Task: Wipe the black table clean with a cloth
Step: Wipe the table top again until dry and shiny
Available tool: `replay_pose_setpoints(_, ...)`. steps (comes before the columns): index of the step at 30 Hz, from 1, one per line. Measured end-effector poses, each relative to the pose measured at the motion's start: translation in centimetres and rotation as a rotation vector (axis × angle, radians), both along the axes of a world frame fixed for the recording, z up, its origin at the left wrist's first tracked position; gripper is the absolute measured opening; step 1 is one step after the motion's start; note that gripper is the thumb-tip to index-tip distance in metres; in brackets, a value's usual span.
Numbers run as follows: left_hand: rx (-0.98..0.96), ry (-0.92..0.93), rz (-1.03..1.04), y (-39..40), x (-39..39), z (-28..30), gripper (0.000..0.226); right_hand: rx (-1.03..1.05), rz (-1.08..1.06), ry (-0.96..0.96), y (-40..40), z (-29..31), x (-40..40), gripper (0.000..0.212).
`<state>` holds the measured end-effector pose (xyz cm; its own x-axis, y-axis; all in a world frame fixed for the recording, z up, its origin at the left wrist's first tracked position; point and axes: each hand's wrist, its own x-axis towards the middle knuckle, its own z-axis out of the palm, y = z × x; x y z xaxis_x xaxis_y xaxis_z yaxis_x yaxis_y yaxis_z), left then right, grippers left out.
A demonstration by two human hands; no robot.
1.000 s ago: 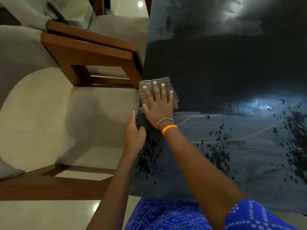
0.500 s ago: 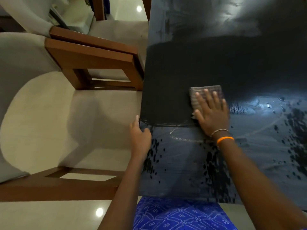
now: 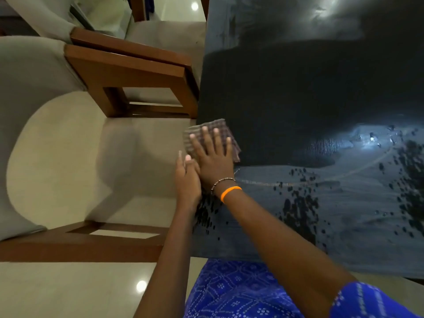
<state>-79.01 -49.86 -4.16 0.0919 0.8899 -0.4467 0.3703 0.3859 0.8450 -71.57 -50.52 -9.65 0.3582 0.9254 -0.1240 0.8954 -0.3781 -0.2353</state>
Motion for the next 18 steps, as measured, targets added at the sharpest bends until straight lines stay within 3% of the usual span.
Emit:
replay_pose_setpoints(4, 0.058, 0.059, -0.025, -1.4, 0.5, 0.2, 0.049, 0.073, 0.161, -0.03, -1.5, -0.3, 1.8, 0.056)
replay_pose_setpoints(7, 0.14, 0.204, -0.127, -2.8, 2.5, 0.1, 0.052, 0.098, 0.116, -0.064, -5.2, -0.4, 6.2, 0.058)
replay_pose_setpoints(10, 0.329, 0.396, -0.314, -4.6, 5.3, -0.4, 0.05, 0.082, -0.055, -0.074, -10.0, -0.4, 12.3, 0.06)
replay_pose_setpoints(18, 0.439, 0.339, -0.757, -11.1, 14.9, -1.1, 0.053, -0.053, -0.676, -0.113, -27.7, 0.3, 31.0, 0.07)
